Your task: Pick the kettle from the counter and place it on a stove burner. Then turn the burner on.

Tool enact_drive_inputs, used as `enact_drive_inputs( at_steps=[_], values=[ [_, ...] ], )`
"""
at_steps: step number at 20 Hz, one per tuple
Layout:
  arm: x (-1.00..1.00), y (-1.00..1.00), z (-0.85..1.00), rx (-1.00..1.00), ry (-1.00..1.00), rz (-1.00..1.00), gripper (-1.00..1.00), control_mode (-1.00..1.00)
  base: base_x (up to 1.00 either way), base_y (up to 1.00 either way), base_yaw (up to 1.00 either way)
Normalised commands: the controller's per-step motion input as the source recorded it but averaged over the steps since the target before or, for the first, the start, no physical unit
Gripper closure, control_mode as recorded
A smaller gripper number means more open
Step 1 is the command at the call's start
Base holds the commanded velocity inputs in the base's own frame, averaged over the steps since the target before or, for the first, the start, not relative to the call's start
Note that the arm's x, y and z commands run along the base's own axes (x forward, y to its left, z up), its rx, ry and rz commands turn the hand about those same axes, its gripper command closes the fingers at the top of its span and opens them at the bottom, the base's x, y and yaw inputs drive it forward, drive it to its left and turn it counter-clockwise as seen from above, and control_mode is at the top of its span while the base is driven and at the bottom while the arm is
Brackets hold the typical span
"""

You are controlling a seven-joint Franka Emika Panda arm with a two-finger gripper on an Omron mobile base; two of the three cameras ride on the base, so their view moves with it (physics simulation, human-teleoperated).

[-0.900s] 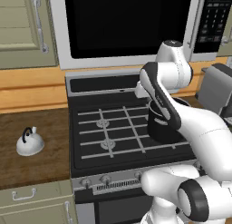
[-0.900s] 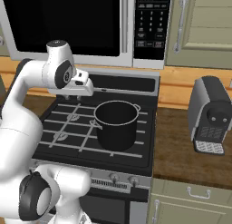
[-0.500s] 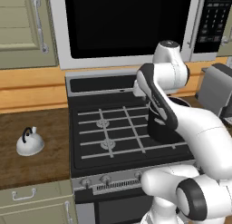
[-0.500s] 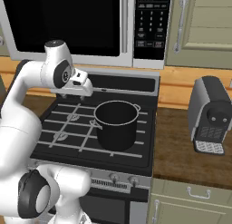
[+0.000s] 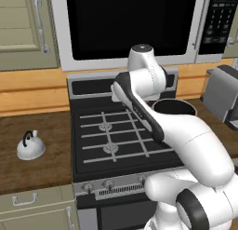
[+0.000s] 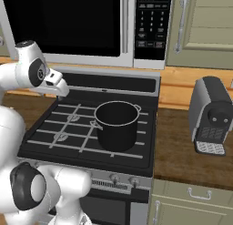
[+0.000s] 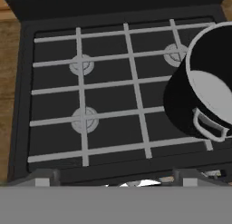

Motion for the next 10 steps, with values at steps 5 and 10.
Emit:
enact_drive_inputs(
  at_steps=[5, 10],
  values=[
    [-0.50, 1.00, -0.06, 0.03, -0.01, 0.07, -1.00, -1.00, 0.00, 0.00, 0.00],
    [-0.19, 1.00, -0.14, 0.10, -0.02, 0.15, -1.00, -1.00, 0.00, 0.00, 0.00]
  ],
)
